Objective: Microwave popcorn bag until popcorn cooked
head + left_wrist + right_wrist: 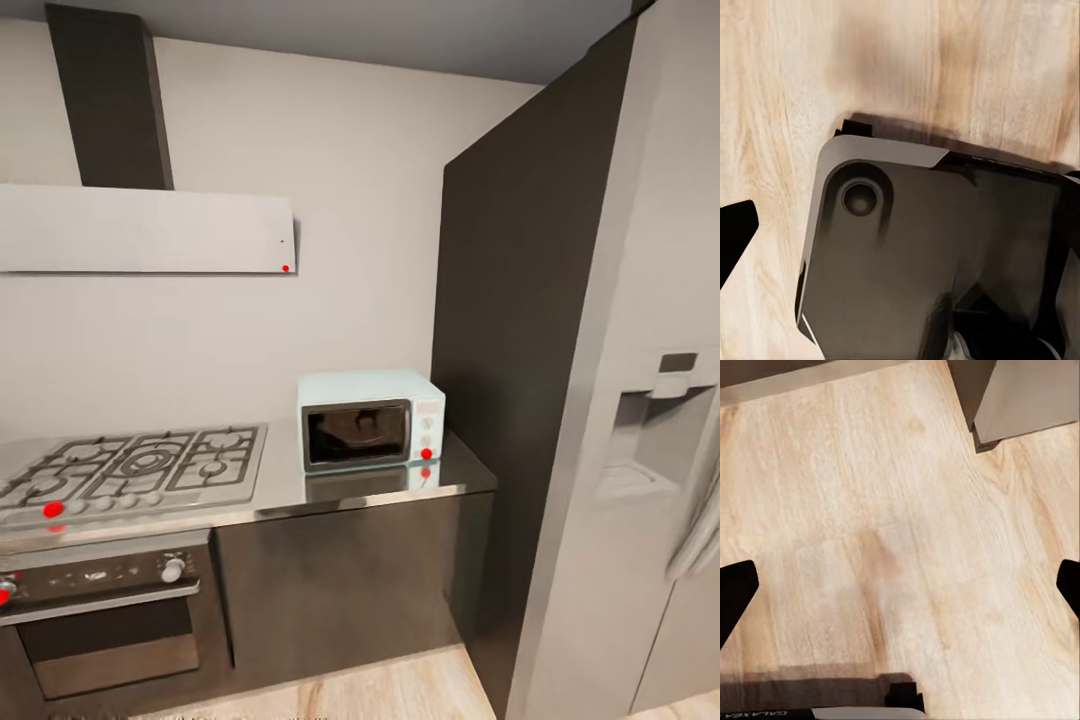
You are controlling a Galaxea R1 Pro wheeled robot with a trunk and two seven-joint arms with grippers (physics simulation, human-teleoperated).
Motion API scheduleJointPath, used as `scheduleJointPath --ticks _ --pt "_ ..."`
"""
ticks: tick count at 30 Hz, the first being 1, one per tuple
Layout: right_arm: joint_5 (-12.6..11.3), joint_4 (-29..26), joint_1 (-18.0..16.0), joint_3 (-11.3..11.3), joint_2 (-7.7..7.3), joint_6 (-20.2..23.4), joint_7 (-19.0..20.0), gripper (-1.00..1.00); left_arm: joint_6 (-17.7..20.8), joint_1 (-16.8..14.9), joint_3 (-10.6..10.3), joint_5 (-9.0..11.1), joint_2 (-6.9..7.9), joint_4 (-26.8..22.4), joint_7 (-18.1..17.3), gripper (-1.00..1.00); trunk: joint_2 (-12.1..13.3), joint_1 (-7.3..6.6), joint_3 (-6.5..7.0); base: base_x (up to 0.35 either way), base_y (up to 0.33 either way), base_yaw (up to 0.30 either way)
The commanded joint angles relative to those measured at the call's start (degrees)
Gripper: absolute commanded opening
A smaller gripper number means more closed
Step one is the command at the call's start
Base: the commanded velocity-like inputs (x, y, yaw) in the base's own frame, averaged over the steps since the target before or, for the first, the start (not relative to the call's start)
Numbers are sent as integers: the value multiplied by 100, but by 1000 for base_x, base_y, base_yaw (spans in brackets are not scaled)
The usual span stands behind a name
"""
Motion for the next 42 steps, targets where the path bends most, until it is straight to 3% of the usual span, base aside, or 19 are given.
scheduleJointPath --ticks 1,3,6,13,21,25,29,34,37,39,42 --pt "30 -146 -6 -49 46 -78 16 100 42 -4 38 -1 1 -10 -19 100 -9 2 -13 0 0 265" --pt "30 -821 -6 -47 255 -126 25 100 42 -3 38 -1 -3 -10 -18 100 -9 2 -18 0 0 267" --pt "30 -1434 -6 20 432 -148 31 100 40 -3 37 -1 -6 -10 -18 100 -9 2 -25 0 0 268" --pt "19 -2801 -8 671 644 -218 33 100 38 -2 37 -1 -7 -10 -17 100 -9 2 -42 0 0 270" --pt "-20 -4348 -3 860 908 -246 31 100 38 -2 37 -9 -15 -10 -18 100 -9 2 -56 0 0 275" --pt "-174 -4855 -4 1161 950 -243 26 100 35 -2 49 -10 -32 -10 32 100 -9 2 -57 0 0 123" --pt "-724 -5215 -4 1286 956 -233 24 100 36 -4 47 -10 -180 -10 220 100 -9 2 -57 0 0 15" --pt "-900 -5622 -161 1382 956 -94 24 100 38 -3 42 -10 -194 -10 287 100 -9 2 -57 0 0 1" --pt "-914 -5658 -498 1395 950 480 24 100 38 -2 40 -10 -168 -10 376 100 -9 2 -57 0 0 0" --pt "-918 -5668 -798 1395 937 1121 24 100 45 -2 38 -10 -179 -10 407 100 -9 2 -57 0 0 0" --pt "-925 -5671 -904 1392 931 1388 24 100 47 -3 38 -10 -183 -10 419 100 -9 2 -57 63 -58 0"
